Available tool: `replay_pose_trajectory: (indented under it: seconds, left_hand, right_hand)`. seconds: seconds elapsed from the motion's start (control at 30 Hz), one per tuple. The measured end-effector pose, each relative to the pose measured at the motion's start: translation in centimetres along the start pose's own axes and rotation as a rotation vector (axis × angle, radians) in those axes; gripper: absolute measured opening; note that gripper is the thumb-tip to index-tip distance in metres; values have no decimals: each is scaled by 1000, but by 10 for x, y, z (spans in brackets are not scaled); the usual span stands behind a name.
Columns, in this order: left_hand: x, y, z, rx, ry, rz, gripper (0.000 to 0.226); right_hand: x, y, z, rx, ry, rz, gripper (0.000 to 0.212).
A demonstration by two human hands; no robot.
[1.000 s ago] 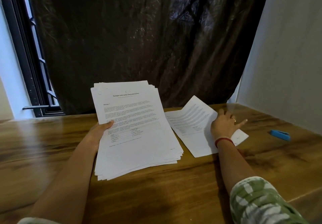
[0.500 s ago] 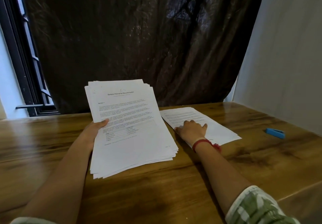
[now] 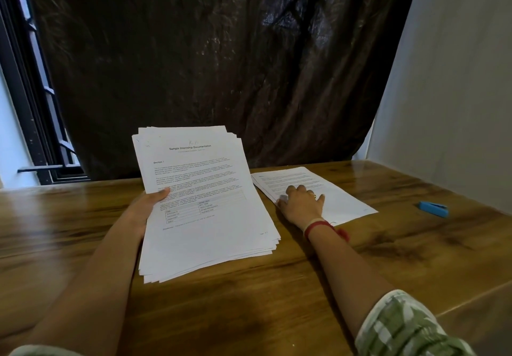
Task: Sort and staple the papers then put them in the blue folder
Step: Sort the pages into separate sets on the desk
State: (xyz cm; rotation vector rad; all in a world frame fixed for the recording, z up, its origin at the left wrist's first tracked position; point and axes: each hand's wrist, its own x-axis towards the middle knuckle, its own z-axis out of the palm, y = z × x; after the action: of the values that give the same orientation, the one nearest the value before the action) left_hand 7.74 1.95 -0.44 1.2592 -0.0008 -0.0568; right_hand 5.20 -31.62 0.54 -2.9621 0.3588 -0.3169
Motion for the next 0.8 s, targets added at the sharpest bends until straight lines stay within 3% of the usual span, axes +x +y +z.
replay_pose_trajectory:
  seconds: [0.1,0.43,0.6,0.8]
  left_hand:
    - [-3,1,4,20,8,-2,38]
    - [1,-7,21,33,-19,21,37]
    - [3,-8,24,41,-25,30,36]
    - [-3,-6,29,20,-47,30,36]
  right_hand:
    - [0,7,2,-7,-62,54,51]
    - [20,70,-5,40,2,317,50]
    - [22,62,-10,-36,145,258,53]
    - [22,57,-1,71,49,227,47]
